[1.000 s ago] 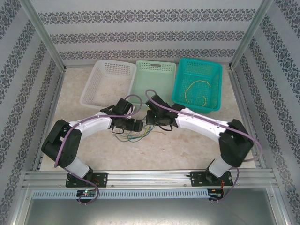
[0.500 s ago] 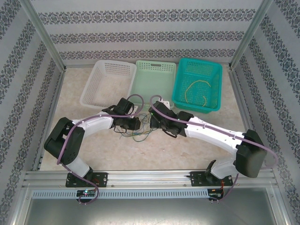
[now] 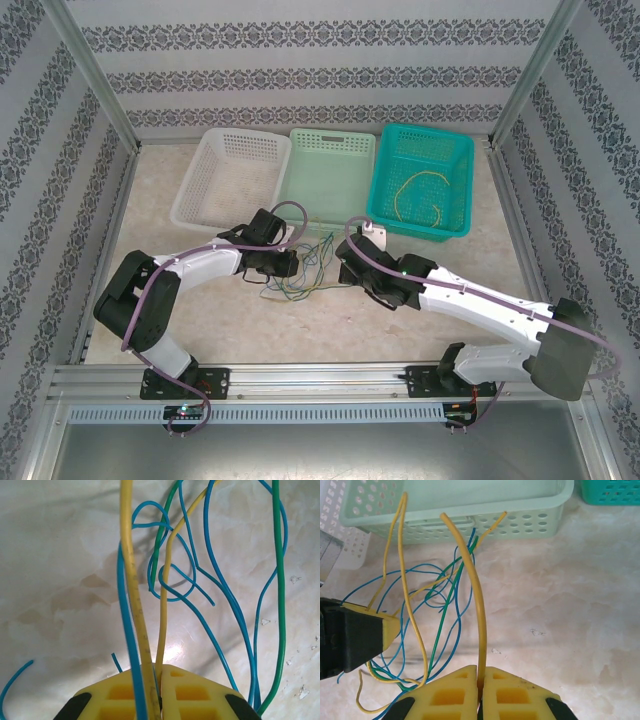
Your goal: Untangle the cables
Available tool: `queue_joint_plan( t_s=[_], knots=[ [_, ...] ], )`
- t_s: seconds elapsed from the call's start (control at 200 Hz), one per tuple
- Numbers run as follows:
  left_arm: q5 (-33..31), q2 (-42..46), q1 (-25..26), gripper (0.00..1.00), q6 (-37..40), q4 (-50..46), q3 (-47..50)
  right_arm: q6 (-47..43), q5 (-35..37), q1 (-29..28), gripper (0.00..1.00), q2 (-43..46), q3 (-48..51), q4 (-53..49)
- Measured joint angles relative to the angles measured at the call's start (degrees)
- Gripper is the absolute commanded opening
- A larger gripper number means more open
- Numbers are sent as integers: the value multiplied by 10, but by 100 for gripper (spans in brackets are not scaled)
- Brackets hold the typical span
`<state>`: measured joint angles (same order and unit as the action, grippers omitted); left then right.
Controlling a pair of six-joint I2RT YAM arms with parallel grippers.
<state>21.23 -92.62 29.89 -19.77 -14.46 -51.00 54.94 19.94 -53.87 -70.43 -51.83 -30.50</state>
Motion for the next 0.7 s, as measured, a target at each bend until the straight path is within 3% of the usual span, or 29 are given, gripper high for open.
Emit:
queue_joint_plan(
  t_s=[0.055,0.12,0.18,0.325,0.515,0.699],
  knots=[
    [0,1,0,43,2,0,0,-5,0,0,0,0,0,4],
    [-5,6,0,55,4,-1,0,-18,0,0,3,0,0,9],
    [-13,20,0,75,7,-1,0,-35,0,0,3,-5,-5,9],
    [-40,100,0,90,14,1,4,-67,-3,0,3,-61,-47,8],
    [-67,155,0,93,18,3,4,-91,-31,1,3,-128,-77,32],
    [-13,137,0,87,29,4,4,-113,-75,9,3,-163,-113,55]
  ],
)
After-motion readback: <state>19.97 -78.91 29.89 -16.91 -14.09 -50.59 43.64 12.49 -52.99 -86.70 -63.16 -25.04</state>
